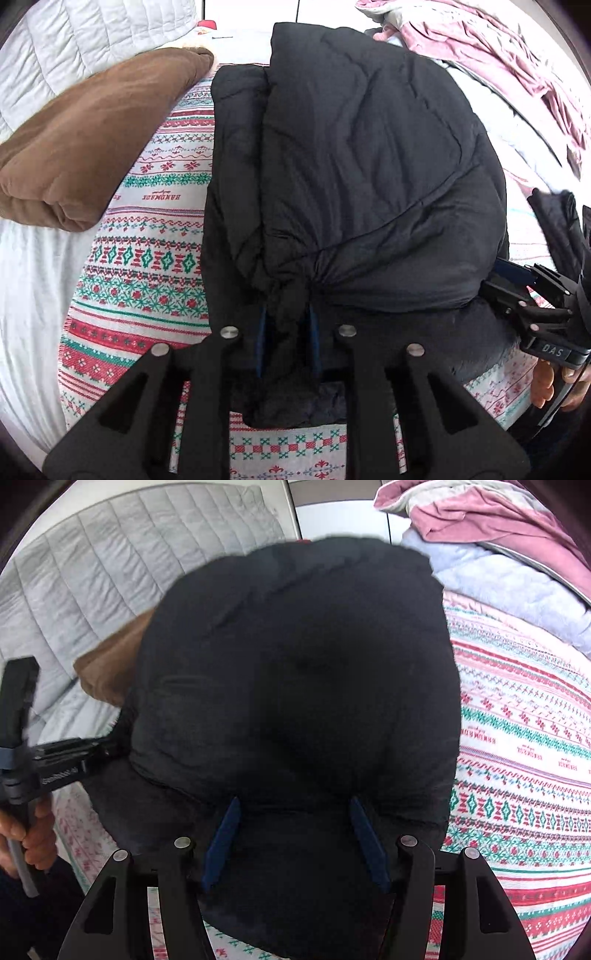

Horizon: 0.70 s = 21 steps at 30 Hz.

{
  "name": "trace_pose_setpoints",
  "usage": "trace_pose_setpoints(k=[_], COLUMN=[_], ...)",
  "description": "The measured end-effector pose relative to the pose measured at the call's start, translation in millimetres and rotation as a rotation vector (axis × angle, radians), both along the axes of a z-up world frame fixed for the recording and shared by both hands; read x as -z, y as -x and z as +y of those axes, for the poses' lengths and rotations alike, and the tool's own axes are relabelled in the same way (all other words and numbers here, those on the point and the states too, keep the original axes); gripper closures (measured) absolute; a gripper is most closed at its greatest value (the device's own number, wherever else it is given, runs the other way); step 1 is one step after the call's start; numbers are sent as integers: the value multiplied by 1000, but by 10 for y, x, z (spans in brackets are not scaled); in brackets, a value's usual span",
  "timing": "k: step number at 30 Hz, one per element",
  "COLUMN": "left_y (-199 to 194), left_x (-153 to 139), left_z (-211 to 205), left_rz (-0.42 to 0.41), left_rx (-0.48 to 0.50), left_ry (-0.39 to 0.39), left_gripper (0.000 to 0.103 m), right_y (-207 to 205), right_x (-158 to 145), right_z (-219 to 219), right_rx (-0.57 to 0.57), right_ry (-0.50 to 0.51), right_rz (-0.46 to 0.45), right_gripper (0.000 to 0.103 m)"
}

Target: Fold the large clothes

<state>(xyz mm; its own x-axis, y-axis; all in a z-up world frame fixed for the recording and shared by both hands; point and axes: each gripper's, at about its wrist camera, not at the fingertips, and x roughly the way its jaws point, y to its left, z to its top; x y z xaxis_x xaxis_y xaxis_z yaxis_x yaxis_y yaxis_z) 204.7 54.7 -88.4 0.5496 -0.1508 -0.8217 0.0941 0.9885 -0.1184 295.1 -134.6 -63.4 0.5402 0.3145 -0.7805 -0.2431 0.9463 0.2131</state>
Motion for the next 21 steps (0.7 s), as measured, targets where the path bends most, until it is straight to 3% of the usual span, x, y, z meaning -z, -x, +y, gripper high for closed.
trace_pose_setpoints(k=[4, 6, 9, 11, 12, 17, 21], left_y=[-38, -88, -146, -209, -256, -633, -1092], left_x=[-86, -210, -500, -654, -735, -969, -952], left_z=[43, 147, 336, 328, 288, -94, -414], left_rz=[40, 40, -16, -53, -70, -119, -116], left_rx=[4, -17, -79, -80, -70, -2, 7], left_ry=[1, 37, 129, 152, 159, 114, 20], left_gripper=[74, 73, 67, 55, 55, 55, 54], right_y=[-21, -14, -23, -33, -38, -72, -110], right_x=[71, 71, 62, 66, 68, 80, 93], right_z=[13, 8, 16, 21, 24, 15, -5], right_rx=[4, 6, 11, 13, 12, 15, 17], right_ry=[24, 28, 32, 41, 44, 44, 46], right_rz=[14, 9, 9, 11, 12, 23, 20], right_gripper=[40, 40, 40, 40, 40, 40, 40])
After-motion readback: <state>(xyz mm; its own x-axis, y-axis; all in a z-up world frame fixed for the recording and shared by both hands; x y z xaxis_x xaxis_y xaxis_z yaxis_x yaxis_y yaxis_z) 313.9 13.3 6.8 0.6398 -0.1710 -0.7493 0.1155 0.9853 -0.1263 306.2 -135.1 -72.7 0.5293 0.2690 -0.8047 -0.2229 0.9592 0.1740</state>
